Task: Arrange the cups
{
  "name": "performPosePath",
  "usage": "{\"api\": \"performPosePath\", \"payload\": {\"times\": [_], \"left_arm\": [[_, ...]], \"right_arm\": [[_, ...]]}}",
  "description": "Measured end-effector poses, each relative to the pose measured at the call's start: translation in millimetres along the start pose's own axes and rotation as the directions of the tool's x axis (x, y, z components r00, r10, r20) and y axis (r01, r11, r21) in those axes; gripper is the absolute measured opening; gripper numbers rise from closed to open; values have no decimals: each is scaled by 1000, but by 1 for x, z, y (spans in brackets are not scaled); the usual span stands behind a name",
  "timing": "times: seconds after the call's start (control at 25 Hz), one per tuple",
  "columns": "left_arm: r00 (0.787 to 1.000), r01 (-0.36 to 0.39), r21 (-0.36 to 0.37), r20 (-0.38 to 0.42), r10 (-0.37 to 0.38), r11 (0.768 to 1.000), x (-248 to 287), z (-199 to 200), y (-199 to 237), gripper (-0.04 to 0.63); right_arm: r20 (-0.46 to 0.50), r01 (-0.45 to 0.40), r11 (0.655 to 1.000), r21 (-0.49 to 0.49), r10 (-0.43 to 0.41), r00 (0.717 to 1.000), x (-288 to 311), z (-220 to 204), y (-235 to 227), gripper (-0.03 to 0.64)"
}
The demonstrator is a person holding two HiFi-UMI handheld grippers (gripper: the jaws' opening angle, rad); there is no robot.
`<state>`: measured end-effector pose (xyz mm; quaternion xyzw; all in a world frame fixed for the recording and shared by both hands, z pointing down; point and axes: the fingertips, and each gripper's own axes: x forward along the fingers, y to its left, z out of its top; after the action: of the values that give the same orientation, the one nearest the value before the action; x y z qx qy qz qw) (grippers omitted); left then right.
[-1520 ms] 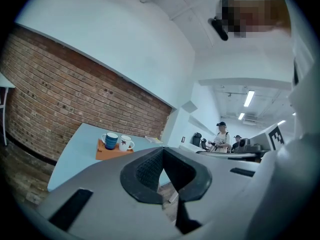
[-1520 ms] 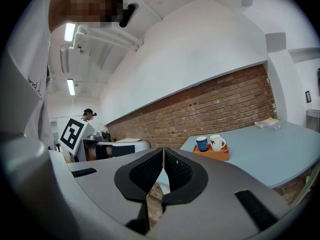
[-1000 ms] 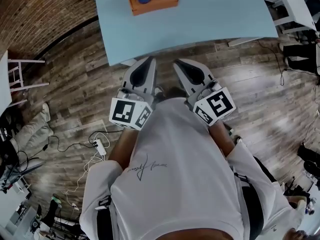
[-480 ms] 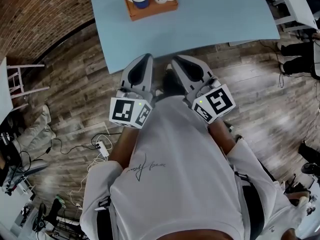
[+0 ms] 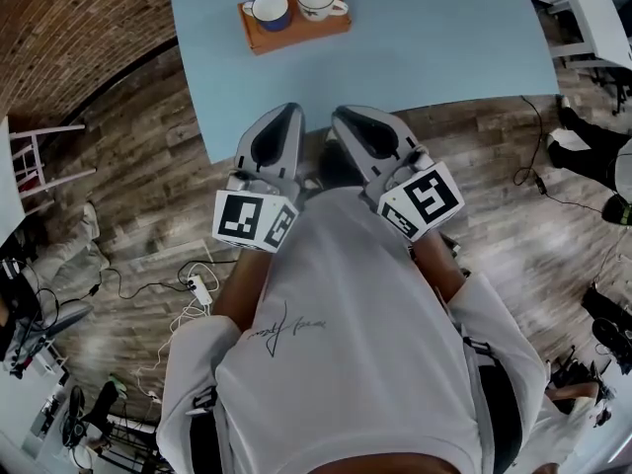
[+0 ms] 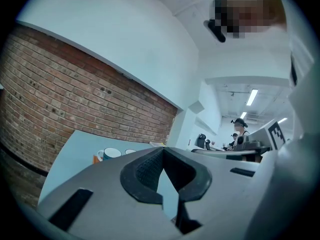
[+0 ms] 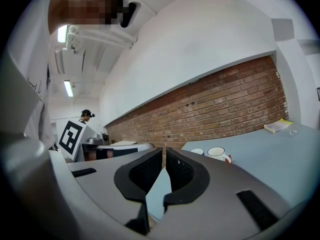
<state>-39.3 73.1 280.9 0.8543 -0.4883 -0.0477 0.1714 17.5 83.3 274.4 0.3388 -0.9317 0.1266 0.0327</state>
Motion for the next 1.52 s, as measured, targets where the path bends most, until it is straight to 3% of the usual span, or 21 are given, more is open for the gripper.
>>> {"api": "performPosePath", "payload": {"times": [0.52, 0.92, 1.52], "left_arm": [[999, -42, 16, -2, 42, 999, 70, 10, 6, 8], [996, -90, 27, 23, 89, 996, 88, 7, 8, 8], [995, -101, 12, -8, 101, 995, 105, 0, 28, 8]], "right_arm": [[1, -89, 996, 9, 89, 996, 26, 19, -62, 21], [-10, -144, 989, -15, 144, 990, 36, 14, -79, 21], [-76, -166, 976, -142, 156, 985, 70, 1, -131, 23]]}}
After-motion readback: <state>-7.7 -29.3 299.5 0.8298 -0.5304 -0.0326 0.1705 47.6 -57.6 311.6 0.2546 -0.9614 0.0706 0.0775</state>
